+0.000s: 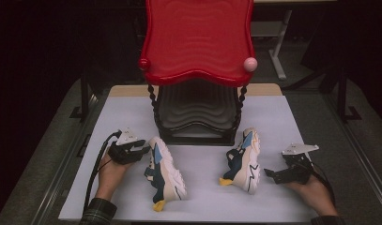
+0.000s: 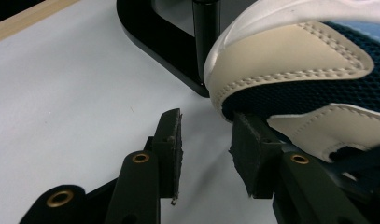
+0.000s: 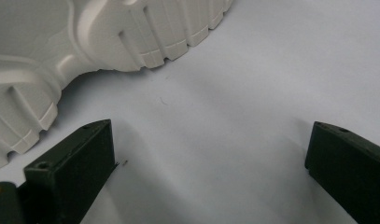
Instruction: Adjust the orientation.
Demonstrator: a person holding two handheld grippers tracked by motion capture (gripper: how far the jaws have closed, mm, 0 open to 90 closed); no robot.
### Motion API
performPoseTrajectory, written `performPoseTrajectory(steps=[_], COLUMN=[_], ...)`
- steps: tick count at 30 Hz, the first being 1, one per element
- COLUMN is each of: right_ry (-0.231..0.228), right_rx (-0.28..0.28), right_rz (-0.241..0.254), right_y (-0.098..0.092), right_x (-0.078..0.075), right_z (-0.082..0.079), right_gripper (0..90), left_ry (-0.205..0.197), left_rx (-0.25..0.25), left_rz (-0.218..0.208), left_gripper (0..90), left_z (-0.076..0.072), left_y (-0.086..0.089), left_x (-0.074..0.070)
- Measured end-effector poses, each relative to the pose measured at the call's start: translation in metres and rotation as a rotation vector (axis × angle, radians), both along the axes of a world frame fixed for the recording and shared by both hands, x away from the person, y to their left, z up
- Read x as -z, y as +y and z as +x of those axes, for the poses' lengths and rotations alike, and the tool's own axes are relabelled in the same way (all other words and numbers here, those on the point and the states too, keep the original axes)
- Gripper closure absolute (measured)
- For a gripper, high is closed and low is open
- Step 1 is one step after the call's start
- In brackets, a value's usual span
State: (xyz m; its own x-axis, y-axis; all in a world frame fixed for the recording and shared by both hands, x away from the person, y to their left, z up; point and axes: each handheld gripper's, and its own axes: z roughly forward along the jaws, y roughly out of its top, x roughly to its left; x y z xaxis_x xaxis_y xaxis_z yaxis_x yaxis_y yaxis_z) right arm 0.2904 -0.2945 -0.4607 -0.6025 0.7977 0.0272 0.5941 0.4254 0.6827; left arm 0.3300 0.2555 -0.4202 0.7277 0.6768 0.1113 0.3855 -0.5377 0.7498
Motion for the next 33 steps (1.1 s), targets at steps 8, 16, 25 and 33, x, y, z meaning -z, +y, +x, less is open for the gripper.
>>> performPoseTrajectory(steps=[8, 16, 25, 33], right_ry=[0.000, 0.000, 0.001, 0.001], right_rx=[0.000, 0.000, 0.000, 0.000], right_rz=[0.000, 0.000, 0.001, 0.001], right_y=[0.000, 0.000, 0.000, 0.000], right_x=[0.000, 0.000, 0.000, 0.000], right_z=[0.000, 0.000, 0.000, 0.000], right_gripper=[0.8, 0.8, 0.8, 0.8], left_ry=[0.031, 0.096, 0.132, 0.128], left_rx=[0.105, 0.194, 0.224, 0.272], left_rz=[-0.078, -0.108, -0.133, -0.142], left_gripper=[61.8, 62.5, 61.4, 64.4], left_z=[-0.043, -0.070, -0.072, -0.066], left_y=[0.018, 0.024, 0.023, 0.010], left_x=[-0.010, 0.000, 0.003, 0.010])
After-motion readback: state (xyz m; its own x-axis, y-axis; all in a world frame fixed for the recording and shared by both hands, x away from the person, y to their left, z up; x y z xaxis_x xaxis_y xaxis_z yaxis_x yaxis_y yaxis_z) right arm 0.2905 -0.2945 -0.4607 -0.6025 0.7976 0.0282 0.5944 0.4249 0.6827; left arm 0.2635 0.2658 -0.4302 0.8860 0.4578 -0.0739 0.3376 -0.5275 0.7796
